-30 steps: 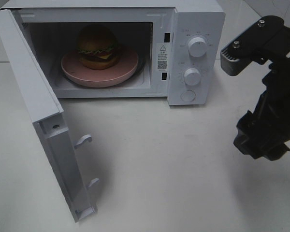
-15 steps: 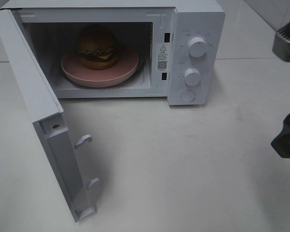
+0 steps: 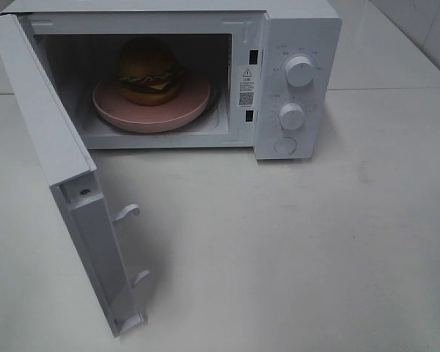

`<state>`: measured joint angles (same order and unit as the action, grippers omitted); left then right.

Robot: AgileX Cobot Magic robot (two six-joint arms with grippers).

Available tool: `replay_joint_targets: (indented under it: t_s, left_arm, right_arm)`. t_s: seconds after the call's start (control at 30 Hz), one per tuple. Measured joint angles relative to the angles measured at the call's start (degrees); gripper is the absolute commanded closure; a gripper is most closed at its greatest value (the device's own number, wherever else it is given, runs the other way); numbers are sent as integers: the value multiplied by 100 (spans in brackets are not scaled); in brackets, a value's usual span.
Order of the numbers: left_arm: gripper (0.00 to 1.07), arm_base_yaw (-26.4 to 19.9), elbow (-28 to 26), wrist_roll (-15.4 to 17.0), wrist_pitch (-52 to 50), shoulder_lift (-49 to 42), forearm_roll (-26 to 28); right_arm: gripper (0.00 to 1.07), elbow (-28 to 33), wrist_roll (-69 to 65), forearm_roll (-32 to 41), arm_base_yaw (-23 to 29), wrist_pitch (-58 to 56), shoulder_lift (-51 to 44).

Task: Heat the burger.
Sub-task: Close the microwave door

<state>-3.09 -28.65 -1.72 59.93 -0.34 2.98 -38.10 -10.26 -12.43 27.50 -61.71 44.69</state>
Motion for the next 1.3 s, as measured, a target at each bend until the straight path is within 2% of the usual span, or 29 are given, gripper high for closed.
replay_joint_targets:
  t_s: [0.37,0.5,0.7,0.77,0.83,1.07,1.3]
  left_arm:
    - [9,0,0,0,0,0,0]
    - [9,0,0,0,0,0,0]
    - [9,0,0,0,0,0,0]
    - [9,0,0,0,0,0,0]
    - [9,0,0,0,0,0,0]
    - [9,0,0,0,0,0,0]
    - [9,0,0,0,0,0,0]
  right_arm:
    - [31,825,52,344,-745,155,-1599]
    - [31,854,178,430,-985,172,-2057]
    - [31,871,424,573,-1707,195,-3214]
    - [31,877,464,607,-1805,195,-3340]
    - [31,894,647,756,-2017,195,-3902]
    - [31,894,751,802,-2040,189,-4463]
    - [31,911,751,808,-2040,189,-4498]
